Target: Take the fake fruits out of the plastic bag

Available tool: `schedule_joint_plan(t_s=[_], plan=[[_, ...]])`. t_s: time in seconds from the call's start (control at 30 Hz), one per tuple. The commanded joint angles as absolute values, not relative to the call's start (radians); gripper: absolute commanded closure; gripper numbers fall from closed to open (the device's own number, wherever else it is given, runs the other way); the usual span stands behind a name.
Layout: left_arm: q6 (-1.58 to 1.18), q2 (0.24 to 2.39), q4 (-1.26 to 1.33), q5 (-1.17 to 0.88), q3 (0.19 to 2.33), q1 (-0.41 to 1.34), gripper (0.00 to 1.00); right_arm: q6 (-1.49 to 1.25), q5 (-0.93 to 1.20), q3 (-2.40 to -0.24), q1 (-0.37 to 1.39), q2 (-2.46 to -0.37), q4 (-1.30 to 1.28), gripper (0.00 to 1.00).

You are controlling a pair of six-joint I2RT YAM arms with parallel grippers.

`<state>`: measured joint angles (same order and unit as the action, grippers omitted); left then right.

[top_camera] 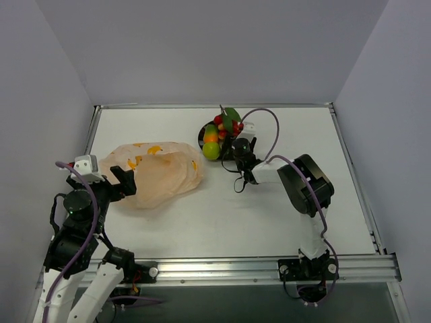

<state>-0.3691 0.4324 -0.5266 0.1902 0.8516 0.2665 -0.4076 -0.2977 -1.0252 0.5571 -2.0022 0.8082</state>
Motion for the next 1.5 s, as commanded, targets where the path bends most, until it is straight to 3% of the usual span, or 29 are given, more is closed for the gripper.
schedule_joint_plan(t_s=[0.0, 0.13, 0.3, 0.9, 1.2, 1.23, 1.3, 1.37, 1.4, 1.43, 1.47], plan=[[-0.351, 0.459, -0.515, 0.201, 0.862, 0.268, 0.06, -0.382, -0.356, -1.068, 0.554, -2.013, 0.833, 0.28], [-0.353, 0.471, -0.512, 0.196, 0.862, 0.265, 0.06, -0.371, -0.365, -1.072, 0.555, -1.991, 0.810, 0.12], [-0.353, 0.485, -0.509, 0.180, 0.862, 0.255, 0.06, -0.391, -0.370, -1.058, 0.558, -1.944, 0.812, 0.07], [-0.356, 0.488, -0.499, 0.186, 0.879, 0.224, 0.06, -0.437, -0.494, -1.006, 0.612, -1.723, 0.681, 0.04], [-0.373, 0.520, -0.517, 0.126, 1.025, 0.225, 0.06, -0.379, -0.482, -0.983, 0.611, -1.520, 0.585, 0.03], [-0.379, 0.520, -0.515, 0.111, 1.037, 0.225, 0.06, -0.370, -0.480, -0.979, 0.614, -1.470, 0.577, 0.05], [-0.391, 0.512, -0.506, 0.071, 1.061, 0.225, 0.06, -0.361, -0.480, -0.977, 0.624, -1.415, 0.548, 0.20], [-0.406, 0.506, -0.483, 0.052, 1.075, 0.225, 0.06, -0.345, -0.486, -0.968, 0.630, -1.313, 0.534, 0.70], [-0.411, 0.505, -0.465, 0.037, 1.087, 0.225, 0.06, -0.342, -0.489, -0.960, 0.637, -1.245, 0.526, 0.88], [-0.417, 0.508, -0.459, 0.032, 1.095, 0.225, 0.06, -0.341, -0.494, -0.951, 0.640, -1.211, 0.522, 1.00], [-0.417, 0.511, -0.456, 0.029, 1.106, 0.225, 0.05, -0.338, -0.494, -0.945, 0.641, -1.175, 0.520, 1.00]])
